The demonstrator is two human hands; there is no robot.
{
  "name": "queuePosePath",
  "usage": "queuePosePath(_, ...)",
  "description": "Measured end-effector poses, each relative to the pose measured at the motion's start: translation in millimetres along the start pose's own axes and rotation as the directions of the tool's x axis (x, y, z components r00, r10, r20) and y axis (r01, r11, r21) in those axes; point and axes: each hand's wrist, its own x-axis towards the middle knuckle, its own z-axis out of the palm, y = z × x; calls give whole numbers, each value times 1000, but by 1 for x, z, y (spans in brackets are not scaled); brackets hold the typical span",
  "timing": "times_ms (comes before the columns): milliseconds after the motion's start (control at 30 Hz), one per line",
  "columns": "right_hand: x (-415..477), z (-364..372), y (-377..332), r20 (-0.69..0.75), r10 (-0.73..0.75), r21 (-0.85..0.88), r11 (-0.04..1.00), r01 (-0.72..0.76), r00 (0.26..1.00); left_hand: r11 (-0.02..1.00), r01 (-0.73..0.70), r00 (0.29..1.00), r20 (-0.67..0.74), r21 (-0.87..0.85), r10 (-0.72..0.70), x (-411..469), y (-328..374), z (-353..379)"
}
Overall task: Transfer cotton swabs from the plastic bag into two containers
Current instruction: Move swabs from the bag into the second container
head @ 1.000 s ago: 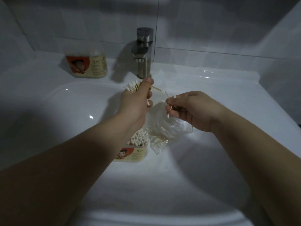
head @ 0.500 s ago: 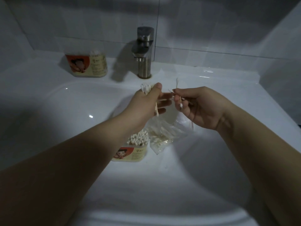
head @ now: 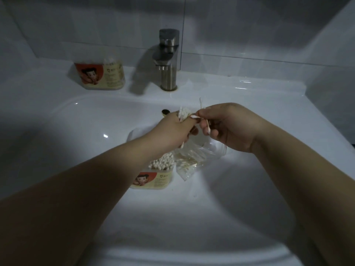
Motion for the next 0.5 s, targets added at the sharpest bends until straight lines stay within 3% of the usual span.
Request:
queuePosePath(133, 1, -1, 2, -36, -96, -71, 993, 93, 995, 993, 89, 996, 37, -81, -86, 1, 1, -1)
queuePosePath(300, 6, -8, 3, -190, -169, -39, 986, 165, 967, 958, 203, 976, -34, -204, -214, 4, -1, -3)
queuePosePath(500, 7, -3, 10, -86, -176, -118, 979, 165, 981, 955, 142, 980, -101, -259, -172, 7, -4, 1)
